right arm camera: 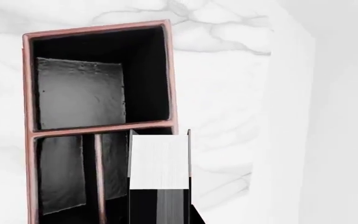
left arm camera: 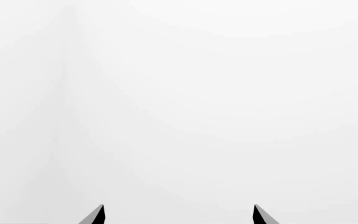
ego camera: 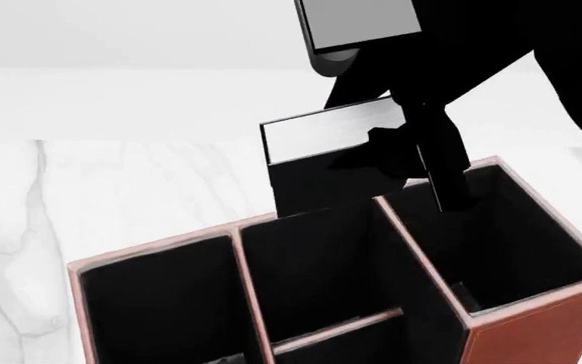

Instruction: Pick up the book and place it in the front compartment of the caddy.

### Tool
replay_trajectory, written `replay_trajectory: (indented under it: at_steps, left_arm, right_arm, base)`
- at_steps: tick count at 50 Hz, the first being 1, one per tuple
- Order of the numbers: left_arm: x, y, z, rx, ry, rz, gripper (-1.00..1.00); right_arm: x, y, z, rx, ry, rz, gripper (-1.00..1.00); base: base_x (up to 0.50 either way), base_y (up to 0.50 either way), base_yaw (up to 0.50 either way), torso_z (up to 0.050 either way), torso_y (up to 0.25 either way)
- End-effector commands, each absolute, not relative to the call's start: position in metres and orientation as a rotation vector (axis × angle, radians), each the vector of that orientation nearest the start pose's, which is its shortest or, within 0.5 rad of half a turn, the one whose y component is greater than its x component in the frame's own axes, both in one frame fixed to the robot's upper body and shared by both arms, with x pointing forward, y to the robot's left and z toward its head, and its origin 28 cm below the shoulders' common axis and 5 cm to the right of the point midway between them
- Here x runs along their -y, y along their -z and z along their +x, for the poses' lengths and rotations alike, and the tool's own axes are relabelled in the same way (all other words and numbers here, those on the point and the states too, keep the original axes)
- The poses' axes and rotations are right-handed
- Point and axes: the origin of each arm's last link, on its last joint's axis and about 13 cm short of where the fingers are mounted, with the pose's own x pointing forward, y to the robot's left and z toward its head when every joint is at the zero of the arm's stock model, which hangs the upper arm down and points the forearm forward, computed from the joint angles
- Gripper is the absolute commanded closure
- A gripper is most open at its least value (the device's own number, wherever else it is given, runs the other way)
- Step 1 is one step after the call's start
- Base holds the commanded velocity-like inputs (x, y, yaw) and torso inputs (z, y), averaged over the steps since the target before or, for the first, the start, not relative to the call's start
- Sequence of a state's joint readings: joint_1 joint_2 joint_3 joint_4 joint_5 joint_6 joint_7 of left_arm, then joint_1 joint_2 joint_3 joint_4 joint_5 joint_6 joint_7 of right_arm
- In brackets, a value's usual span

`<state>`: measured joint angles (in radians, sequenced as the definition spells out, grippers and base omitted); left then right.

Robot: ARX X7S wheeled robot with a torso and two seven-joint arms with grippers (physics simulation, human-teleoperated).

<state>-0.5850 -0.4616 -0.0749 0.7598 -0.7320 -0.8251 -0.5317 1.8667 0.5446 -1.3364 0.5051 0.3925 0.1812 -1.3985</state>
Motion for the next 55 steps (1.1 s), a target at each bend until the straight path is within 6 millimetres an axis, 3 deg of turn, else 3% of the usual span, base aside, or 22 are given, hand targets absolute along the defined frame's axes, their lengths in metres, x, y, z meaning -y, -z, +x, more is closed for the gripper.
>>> replay_trajectory:
  at_steps: [1,55]
  left_arm:
    - [-0.251,-0.247,0.228,0.437,-0.11,-0.064,-1.0]
    - [-0.252,-0.247,0.228,0.435,-0.115,-0.068,-1.0]
  right_arm:
    - [0.145,-0.416,0.379,-0.247,-1.376,-1.234,1.0]
    - [0.14,-0.356,0.42,-0.359,-1.458,-1.056,1.0]
  base:
    - [0.0,0.0,0.0,0.0,0.0]
    - [0.0,0.0,0.0,0.0,0.001]
